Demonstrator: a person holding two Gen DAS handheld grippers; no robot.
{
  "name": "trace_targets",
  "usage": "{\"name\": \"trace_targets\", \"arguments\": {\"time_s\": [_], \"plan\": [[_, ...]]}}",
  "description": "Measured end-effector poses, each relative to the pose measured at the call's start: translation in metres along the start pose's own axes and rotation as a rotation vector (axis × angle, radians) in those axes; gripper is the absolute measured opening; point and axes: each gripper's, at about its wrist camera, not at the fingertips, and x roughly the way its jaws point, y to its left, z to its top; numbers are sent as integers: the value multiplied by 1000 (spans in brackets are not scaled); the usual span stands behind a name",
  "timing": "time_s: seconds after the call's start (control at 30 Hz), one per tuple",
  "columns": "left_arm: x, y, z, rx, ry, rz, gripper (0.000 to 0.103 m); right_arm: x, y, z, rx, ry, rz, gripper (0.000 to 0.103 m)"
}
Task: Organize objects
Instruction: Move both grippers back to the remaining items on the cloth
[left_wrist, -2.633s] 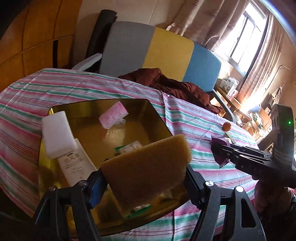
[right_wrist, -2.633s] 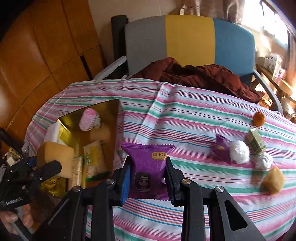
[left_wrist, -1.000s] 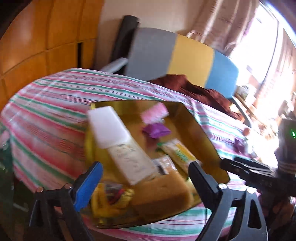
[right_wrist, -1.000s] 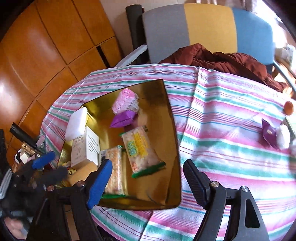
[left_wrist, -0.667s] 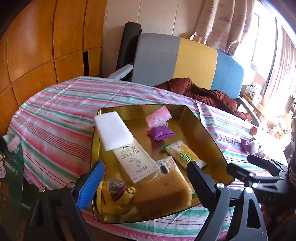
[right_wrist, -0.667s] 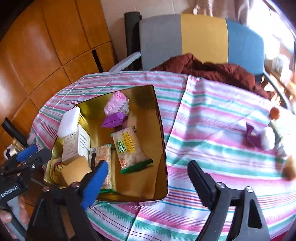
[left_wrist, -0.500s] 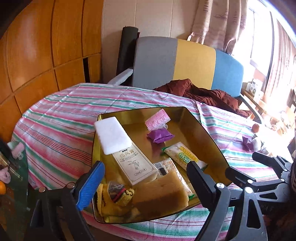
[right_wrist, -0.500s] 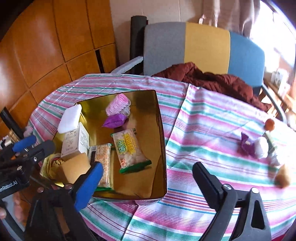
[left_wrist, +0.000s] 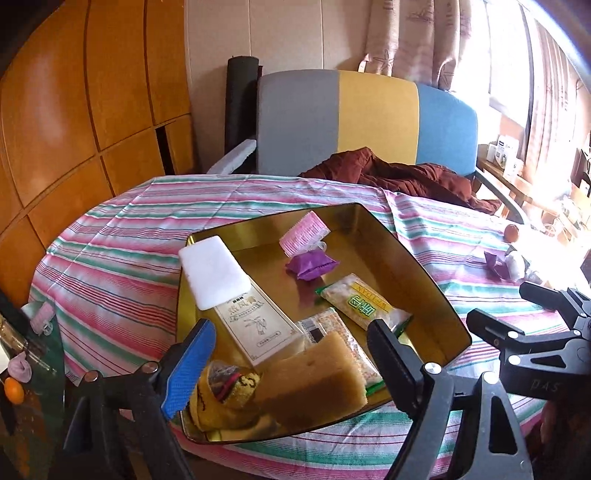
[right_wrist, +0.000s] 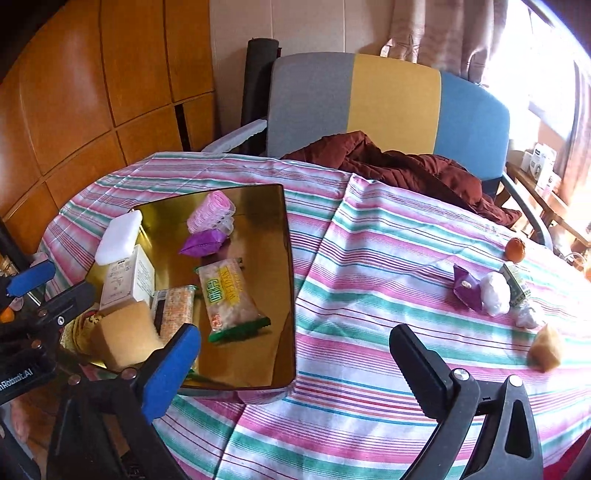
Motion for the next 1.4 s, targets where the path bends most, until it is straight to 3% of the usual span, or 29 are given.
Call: {"name": "trace_targets", "arguments": {"time_s": [0.1, 0.57, 1.4], "plan": [[2, -1, 0, -4, 12, -18, 86, 0, -7, -2, 14, 3, -12, 103], [-9, -18, 11, 72, -39, 38, 86, 1, -48, -4, 46, 16, -113, 103], [-14, -79, 27, 228, -67, -11, 86, -25, -221, 16, 216, -42, -440, 103]]}}
